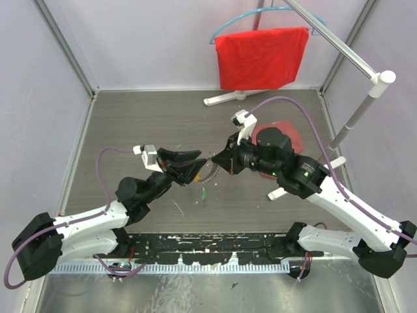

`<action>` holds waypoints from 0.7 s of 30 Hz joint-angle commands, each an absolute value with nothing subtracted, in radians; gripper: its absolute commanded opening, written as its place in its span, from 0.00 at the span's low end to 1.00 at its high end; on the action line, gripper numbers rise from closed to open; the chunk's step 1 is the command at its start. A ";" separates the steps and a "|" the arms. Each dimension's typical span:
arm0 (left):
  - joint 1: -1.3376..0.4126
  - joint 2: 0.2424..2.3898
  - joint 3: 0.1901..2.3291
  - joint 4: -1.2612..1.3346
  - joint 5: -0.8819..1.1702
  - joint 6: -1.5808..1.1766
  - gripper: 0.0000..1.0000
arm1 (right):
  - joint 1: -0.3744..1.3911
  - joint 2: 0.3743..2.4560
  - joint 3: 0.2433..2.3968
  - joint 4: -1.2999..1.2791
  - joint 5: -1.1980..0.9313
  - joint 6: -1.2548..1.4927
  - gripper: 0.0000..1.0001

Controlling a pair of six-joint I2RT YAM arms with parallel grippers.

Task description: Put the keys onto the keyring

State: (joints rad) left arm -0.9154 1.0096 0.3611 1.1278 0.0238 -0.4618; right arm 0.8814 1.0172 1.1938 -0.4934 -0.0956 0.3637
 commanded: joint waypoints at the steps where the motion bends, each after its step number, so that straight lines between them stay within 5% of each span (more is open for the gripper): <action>1: -0.920 1.007 0.394 1.142 0.015 -0.463 0.51 | 0.882 0.986 1.197 -0.425 -0.097 0.356 0.01; 13: -0.919 0.810 0.439 0.826 0.047 -0.363 0.60 | 0.882 0.995 1.233 -0.459 0.101 0.448 0.01; 21: -0.919 0.860 0.448 0.807 0.174 -0.384 0.65 | 0.882 0.987 1.238 -0.396 0.096 0.474 0.01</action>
